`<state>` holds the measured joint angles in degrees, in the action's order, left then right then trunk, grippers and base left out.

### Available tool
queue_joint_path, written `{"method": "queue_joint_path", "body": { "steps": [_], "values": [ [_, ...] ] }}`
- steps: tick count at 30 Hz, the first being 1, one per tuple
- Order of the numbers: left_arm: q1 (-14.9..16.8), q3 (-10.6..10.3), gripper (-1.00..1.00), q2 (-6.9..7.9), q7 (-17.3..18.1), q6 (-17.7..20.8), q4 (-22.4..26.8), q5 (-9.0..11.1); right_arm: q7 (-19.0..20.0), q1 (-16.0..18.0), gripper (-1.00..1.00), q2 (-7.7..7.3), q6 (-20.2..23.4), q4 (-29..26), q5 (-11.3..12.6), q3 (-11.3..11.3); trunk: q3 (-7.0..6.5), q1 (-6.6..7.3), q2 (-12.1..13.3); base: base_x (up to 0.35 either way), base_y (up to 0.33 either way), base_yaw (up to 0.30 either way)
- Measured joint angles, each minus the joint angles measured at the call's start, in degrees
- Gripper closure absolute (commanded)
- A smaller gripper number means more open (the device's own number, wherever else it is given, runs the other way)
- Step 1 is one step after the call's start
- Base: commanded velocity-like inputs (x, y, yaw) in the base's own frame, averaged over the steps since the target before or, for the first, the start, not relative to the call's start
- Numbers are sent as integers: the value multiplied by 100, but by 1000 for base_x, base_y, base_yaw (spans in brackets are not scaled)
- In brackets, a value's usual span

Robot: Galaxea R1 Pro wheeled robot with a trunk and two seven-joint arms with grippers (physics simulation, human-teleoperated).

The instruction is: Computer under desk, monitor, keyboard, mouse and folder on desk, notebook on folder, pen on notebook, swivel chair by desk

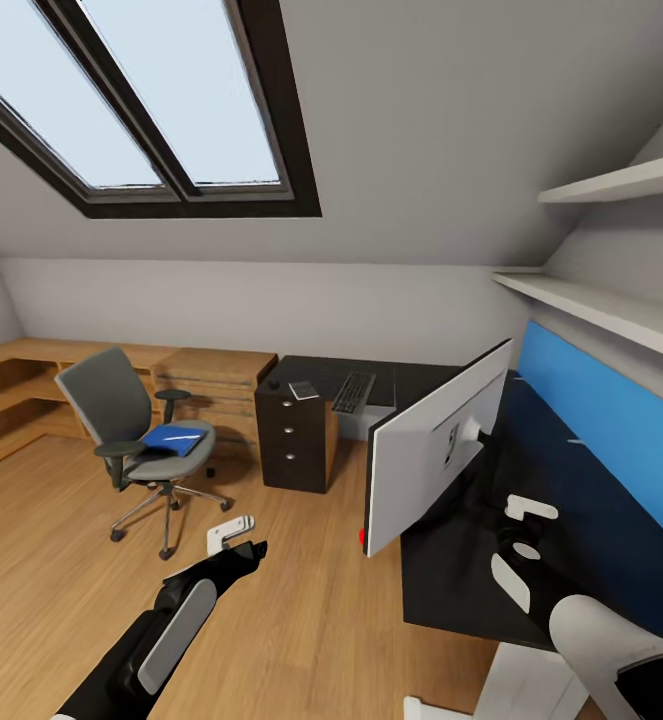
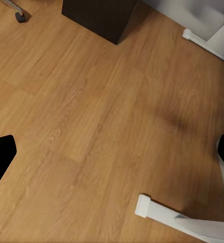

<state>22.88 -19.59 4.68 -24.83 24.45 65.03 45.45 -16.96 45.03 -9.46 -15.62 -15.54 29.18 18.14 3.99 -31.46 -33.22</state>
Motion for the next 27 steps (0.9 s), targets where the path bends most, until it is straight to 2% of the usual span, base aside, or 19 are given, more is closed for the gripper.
{"method": "queue_joint_path", "body": {
  "steps": [27],
  "values": [
    [1, -10, -100, -10, 0, -1, 0, 4, 0, 0, -100, 0, -11, 0, -5, 9, 487, -594, -1086, 0, 0, 0]
  ]
}}
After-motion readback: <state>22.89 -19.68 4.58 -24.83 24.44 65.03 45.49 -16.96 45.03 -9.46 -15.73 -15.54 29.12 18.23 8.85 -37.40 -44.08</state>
